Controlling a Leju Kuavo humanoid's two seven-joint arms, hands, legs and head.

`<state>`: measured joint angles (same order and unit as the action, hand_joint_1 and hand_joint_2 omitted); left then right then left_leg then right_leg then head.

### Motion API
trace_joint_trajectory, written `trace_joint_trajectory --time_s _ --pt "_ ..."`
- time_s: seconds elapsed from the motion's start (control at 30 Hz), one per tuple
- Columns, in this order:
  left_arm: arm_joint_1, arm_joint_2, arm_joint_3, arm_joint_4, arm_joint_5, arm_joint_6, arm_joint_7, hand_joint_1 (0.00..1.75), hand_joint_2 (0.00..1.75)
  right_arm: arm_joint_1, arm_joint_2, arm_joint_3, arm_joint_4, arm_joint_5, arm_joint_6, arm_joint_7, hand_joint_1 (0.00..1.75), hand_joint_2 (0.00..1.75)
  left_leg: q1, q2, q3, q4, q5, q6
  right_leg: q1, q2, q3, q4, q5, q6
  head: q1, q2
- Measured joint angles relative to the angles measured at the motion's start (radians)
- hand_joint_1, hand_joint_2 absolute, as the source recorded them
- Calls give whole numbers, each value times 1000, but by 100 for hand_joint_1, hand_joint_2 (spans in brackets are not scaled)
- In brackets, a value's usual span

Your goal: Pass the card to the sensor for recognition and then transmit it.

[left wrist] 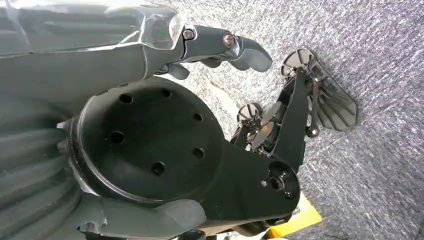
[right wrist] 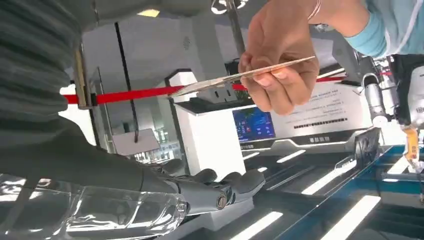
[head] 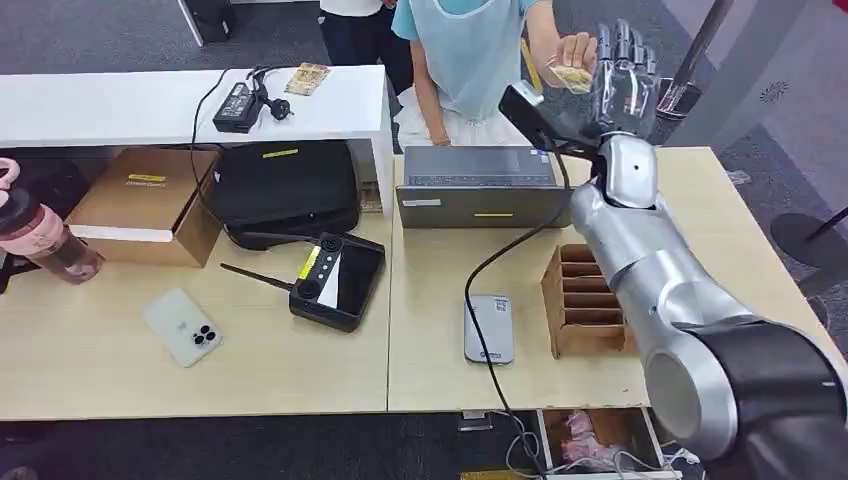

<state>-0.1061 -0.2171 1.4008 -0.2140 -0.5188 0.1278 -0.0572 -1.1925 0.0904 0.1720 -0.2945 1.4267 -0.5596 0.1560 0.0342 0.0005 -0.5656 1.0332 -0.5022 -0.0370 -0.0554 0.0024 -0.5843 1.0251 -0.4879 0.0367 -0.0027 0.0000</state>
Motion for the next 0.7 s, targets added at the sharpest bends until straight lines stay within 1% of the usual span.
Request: trace_joint_trajectory --time_s 0.13,0.7 --pt "0 0 0 0 5 0 0 0 175 1 0 0 5 0 11 -3 175 175 0 0 0 0 0 0 0 0 0 0 0 0 0 0" --pt "0 -2 0 0 12 5 0 0 175 9 0 0 5 10 11 -4 175 175 0 0 0 0 0 0 0 0 0 0 0 0 0 0"
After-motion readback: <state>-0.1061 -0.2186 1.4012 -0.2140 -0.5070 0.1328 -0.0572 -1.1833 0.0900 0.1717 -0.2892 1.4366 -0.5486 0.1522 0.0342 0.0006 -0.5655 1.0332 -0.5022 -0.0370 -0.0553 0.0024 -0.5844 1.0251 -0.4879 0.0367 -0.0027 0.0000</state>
